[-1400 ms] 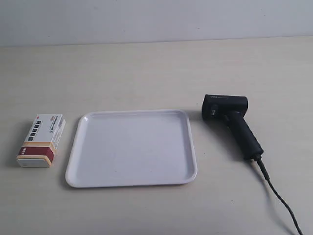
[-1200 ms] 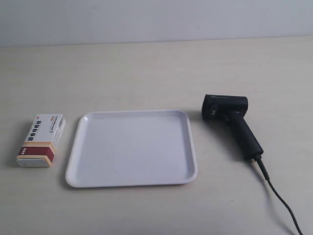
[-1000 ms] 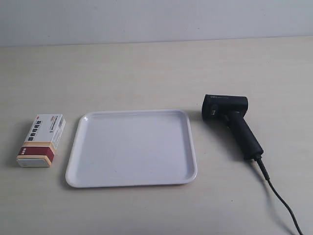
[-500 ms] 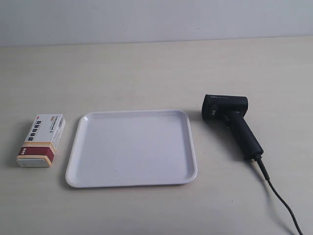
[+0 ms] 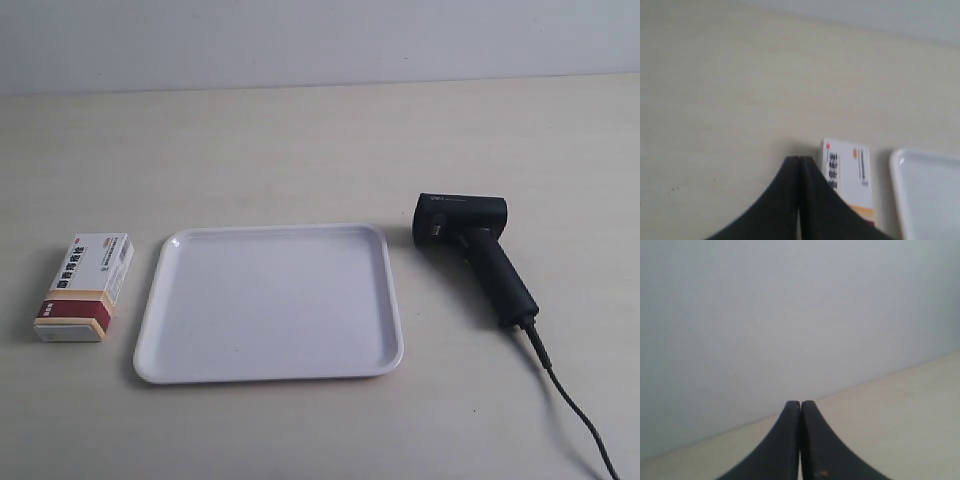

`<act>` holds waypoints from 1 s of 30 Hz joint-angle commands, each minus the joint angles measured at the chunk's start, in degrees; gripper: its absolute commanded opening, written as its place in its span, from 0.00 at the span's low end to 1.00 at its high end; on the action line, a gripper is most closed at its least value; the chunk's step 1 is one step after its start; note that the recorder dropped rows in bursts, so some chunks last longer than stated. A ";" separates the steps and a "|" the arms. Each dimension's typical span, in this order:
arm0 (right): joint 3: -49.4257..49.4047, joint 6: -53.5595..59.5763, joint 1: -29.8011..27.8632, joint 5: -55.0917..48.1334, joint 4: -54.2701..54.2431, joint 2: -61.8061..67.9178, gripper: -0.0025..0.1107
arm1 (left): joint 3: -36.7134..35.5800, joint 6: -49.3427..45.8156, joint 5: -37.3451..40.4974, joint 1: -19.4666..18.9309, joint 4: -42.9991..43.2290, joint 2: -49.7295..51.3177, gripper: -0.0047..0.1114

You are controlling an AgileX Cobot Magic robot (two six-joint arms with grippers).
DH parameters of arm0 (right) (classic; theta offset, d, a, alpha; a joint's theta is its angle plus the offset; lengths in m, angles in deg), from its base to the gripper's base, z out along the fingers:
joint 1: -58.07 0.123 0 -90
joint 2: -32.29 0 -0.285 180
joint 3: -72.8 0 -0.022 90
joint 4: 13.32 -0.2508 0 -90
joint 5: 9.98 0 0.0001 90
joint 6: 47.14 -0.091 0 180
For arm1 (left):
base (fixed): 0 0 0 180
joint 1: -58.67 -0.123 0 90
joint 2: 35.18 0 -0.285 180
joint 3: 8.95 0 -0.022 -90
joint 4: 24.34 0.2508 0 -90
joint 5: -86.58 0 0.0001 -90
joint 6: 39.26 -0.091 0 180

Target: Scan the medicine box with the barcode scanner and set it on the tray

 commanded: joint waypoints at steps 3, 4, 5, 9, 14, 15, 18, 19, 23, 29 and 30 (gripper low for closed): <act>0.80 1.49 -0.29 4.02 -0.09 14.04 0.02 | 6.96 -5.68 -4.99 11.41 0.44 24.58 0.35; 0.80 1.49 -0.29 4.50 -0.09 15.99 0.02 | 7.65 -5.78 -6.72 12.82 0.73 27.48 0.45; 0.80 1.49 -0.29 5.09 -0.09 17.76 0.02 | 8.34 -5.89 -8.12 13.75 1.25 30.19 0.56; 0.80 1.49 -0.29 6.86 -0.09 22.89 0.02 | 10.84 -6.00 -8.41 14.30 4.49 38.16 0.92; 1.03 1.49 -0.29 8.36 -0.09 25.95 0.02 | 12.92 -6.11 -9.33 14.30 4.66 45.96 0.94; 1.26 1.49 -0.29 7.99 -0.09 26.10 0.02 | 13.16 -6.42 -9.60 14.30 4.66 46.89 0.94; 1.29 1.49 -0.29 7.99 -0.09 26.35 0.02 | 13.16 -6.99 -12.22 14.30 4.66 49.37 0.94; 1.29 1.49 -0.29 7.99 -0.09 26.35 0.02 | 13.16 -6.99 -12.47 14.30 4.66 49.69 0.94; 1.29 1.38 -0.29 7.99 -0.09 26.34 0.02 | 13.16 -7.12 -12.59 14.30 5.47 49.82 0.78; 1.29 1.38 -0.29 6.65 0.39 26.34 0.02 | 13.16 -7.12 -13.58 14.30 5.72 49.49 0.16; 1.29 1.38 -0.29 6.18 1.25 26.38 0.02 | 13.28 -7.01 -13.58 14.30 5.72 48.75 0.04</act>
